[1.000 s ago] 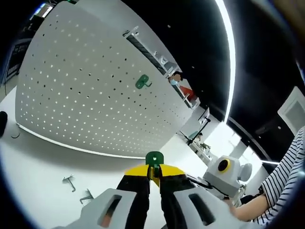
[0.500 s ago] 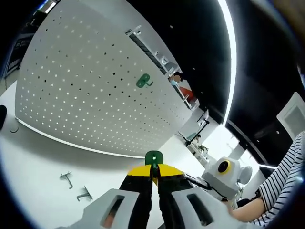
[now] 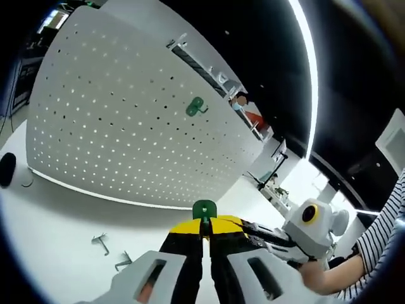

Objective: Insert the hook assembly into the mounting plate slot until the hook locks in place.

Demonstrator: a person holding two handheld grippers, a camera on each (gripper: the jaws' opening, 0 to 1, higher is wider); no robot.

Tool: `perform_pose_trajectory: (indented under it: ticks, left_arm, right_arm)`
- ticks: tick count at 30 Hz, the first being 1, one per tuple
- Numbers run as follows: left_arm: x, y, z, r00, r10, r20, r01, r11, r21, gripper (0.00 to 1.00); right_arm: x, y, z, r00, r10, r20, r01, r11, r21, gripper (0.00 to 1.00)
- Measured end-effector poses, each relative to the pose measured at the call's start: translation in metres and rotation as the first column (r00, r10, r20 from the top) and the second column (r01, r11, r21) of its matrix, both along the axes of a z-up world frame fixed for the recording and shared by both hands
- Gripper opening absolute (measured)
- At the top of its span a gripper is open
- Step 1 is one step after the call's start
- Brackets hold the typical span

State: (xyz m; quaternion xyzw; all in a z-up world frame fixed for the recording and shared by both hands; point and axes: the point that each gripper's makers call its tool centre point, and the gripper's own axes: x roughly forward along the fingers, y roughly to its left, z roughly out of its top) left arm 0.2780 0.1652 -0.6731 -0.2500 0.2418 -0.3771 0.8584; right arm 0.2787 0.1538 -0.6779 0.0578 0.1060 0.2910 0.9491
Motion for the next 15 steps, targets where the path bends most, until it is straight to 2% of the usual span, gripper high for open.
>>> perform_pose_trajectory:
  ticks: [5, 8, 15]
  left_arm:
    - [0.005, 0.004, -0.001, 0.998, 0.029, 0.056, -0.033, 0.996, 0.081, 0.01]
    - [0.008, 0.004, -0.001, 0.996, 0.037, 0.08, -0.045, 0.993, 0.108, 0.01]
    - [0.014, 0.006, -0.001, 0.99, 0.061, 0.129, -0.082, 0.982, 0.167, 0.01]
  right_arm:
    - [0.0, -0.008, 0.002, 1.0, -0.024, 0.009, 0.024, 0.999, -0.045, 0.27]
    - [-0.001, -0.015, 0.002, 0.999, -0.041, 0.021, 0.043, 0.994, -0.101, 0.34]
    - [-0.004, -0.031, -0.003, 0.997, -0.081, 0.017, 0.083, 0.982, -0.168, 0.43]
